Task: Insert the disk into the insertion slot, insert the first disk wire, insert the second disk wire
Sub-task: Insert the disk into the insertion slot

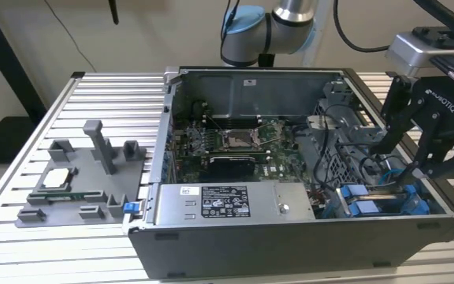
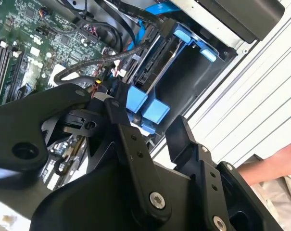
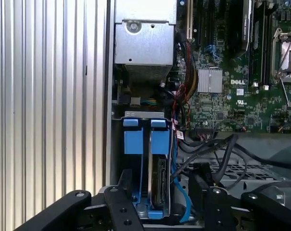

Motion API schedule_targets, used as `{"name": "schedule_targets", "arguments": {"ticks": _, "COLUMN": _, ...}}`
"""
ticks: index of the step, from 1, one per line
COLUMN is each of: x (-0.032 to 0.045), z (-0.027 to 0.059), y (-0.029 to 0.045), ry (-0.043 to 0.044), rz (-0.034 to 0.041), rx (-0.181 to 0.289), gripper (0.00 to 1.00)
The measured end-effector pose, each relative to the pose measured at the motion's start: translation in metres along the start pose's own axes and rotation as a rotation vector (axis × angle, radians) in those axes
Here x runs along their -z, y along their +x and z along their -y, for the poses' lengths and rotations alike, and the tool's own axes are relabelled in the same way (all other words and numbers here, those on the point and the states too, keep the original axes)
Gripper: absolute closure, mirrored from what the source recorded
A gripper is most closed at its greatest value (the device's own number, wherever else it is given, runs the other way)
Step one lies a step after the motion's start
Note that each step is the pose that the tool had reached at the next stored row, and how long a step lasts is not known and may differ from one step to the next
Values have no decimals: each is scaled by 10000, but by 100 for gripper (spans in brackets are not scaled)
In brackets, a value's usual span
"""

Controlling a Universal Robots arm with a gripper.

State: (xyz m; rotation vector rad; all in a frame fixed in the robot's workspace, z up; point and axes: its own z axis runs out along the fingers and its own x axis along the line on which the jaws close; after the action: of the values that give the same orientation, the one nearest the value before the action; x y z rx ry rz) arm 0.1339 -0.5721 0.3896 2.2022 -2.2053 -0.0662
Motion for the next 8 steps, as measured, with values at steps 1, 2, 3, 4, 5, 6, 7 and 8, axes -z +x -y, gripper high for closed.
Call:
{"name": "schedule_targets", "arguments": {"ticks": 1, "x": 22, "z": -1, "y": 0, "ry": 0, "rz": 0, "rx": 0, "gripper": 0}}
{"name": "schedule_targets", "arguments": {"ticks": 2, "x": 45, "z": -2, "y": -1, "ry": 0, "rz": 1, "rx": 0, "gripper": 0}}
{"name": "schedule_targets", "arguments": {"ticks": 3, "x": 67, "z": -3, "y": -1, "ry": 0, "rz": 2, "rx": 0, "gripper": 0}}
{"name": "schedule_targets", "arguments": {"ticks": 4, "x": 93, "z": -4, "y": -1, "ry": 0, "rz": 2, "rx": 0, "gripper": 0}}
{"name": "schedule_targets", "arguments": {"ticks": 5, "x": 120, "z": -6, "y": -2, "ry": 0, "rz": 1, "rx": 0, "gripper": 0}}
{"name": "schedule_targets", "arguments": {"ticks": 6, "x": 146, "z": -7, "y": -2, "ry": 0, "rz": 0, "rx": 0, "gripper": 0}}
{"name": "schedule_targets", "arguments": {"ticks": 7, "x": 171, "z": -8, "y": -2, "ry": 0, "rz": 2, "rx": 0, "gripper": 0}}
{"name": "schedule_targets", "arguments": {"ticks": 8, "x": 195, "z": -9, "y": -2, "ry": 0, "rz": 1, "rx": 0, "gripper": 0}}
